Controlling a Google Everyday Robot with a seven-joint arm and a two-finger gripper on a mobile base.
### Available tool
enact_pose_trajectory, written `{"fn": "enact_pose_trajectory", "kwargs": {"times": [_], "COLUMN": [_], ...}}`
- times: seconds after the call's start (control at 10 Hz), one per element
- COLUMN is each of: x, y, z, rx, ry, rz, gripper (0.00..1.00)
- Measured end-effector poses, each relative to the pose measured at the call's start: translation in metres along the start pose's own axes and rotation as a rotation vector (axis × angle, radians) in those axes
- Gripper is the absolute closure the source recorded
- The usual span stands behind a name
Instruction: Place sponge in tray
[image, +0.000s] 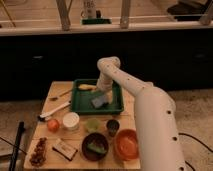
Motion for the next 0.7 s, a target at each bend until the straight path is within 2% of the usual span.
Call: {"fn": "enact_pose_trajectory", "kwargs": {"times": [0.7], "x": [0.0034], "y": [0.0014], "z": [-0.0065], "rx": [0.020], "ry": [0.000], "rz": [-0.009], "gripper": [0.20]}}
